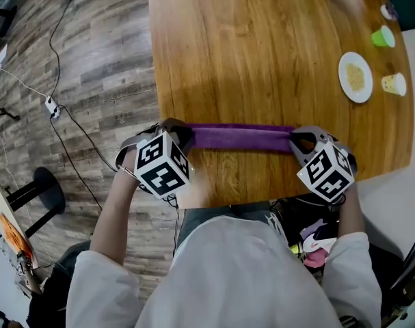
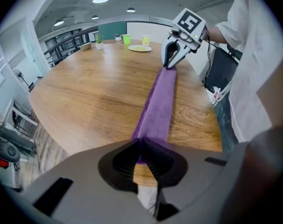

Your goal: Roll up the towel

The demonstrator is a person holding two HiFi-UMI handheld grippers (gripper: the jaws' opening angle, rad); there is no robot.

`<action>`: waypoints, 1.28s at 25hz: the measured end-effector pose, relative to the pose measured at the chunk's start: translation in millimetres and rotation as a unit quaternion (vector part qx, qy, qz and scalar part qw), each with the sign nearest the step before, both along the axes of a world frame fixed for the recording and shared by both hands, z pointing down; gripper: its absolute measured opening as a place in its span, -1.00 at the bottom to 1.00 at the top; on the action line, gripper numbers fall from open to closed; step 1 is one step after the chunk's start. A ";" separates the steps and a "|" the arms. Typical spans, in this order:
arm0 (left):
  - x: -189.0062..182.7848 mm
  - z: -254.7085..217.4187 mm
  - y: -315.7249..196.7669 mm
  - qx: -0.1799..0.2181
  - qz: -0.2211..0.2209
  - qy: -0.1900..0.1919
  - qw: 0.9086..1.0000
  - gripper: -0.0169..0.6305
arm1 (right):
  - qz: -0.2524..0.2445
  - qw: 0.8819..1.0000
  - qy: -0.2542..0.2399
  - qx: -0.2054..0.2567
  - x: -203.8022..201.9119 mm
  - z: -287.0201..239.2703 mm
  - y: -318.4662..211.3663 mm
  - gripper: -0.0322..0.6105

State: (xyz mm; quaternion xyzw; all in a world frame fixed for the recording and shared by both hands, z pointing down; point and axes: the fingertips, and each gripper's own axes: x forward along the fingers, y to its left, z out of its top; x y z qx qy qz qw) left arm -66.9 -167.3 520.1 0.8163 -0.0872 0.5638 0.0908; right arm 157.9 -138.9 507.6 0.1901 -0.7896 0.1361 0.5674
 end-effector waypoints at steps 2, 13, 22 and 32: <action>0.1 0.8 -3.4 0.006 -0.007 -0.003 1.000 -0.84 | 0.004 1.000 0.000 0.003 0.5 2.7 -2.2 -0.82; 1.1 6.7 -8.5 0.011 -0.032 -0.045 0.998 -0.84 | 0.031 0.999 -0.010 0.024 1.8 7.1 -6.3 -0.79; -2.7 6.7 -11.9 -0.012 -0.090 0.011 0.996 -0.79 | 0.084 0.995 -0.045 0.039 3.7 9.4 -12.1 -0.76; -22.4 -84.0 -29.3 0.068 -0.233 0.181 0.953 -0.66 | 0.187 0.960 -0.132 0.164 17.4 -75.3 -37.5 -0.74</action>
